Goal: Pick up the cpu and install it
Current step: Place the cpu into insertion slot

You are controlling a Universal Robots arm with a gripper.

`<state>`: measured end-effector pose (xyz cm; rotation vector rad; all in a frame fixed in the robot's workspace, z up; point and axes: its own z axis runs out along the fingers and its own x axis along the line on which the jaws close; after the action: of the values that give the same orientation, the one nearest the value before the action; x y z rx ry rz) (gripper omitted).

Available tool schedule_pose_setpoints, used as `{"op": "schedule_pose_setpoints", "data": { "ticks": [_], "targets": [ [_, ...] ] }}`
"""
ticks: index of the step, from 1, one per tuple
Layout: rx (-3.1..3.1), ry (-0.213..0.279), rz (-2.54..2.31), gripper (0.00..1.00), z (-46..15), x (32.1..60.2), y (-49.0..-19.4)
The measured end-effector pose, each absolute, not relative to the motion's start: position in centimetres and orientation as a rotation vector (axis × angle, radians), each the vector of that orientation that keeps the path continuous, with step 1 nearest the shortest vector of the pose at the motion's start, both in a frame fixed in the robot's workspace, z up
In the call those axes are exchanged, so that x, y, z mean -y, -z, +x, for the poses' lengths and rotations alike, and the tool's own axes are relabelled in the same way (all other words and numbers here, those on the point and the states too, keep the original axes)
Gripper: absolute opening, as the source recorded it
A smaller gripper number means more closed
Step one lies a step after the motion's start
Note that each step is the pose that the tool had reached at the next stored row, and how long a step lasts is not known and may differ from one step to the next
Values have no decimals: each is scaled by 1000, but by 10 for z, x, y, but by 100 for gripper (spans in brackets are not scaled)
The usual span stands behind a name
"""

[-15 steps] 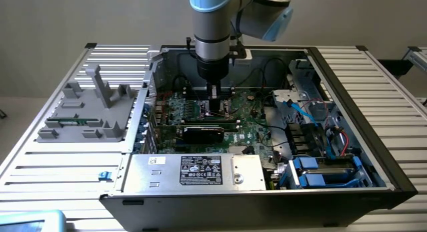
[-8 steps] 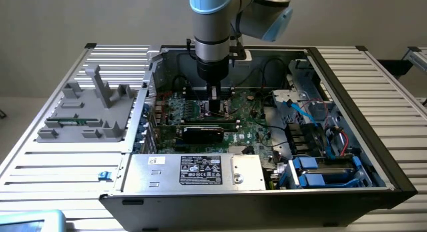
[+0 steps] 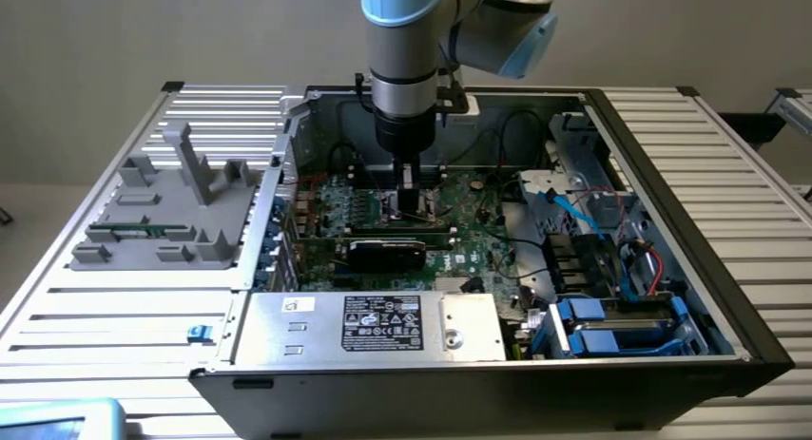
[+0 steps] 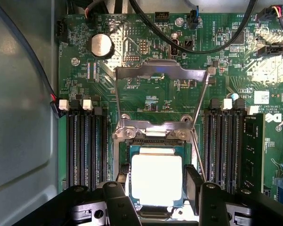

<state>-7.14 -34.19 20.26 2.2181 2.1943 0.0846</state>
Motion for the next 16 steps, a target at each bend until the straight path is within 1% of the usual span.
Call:
{"op": "schedule_pose_setpoints", "data": {
  "ticks": [16],
  "targets": [
    [-2173,-80,2235,55,-70,341,-200]
  ]
}}
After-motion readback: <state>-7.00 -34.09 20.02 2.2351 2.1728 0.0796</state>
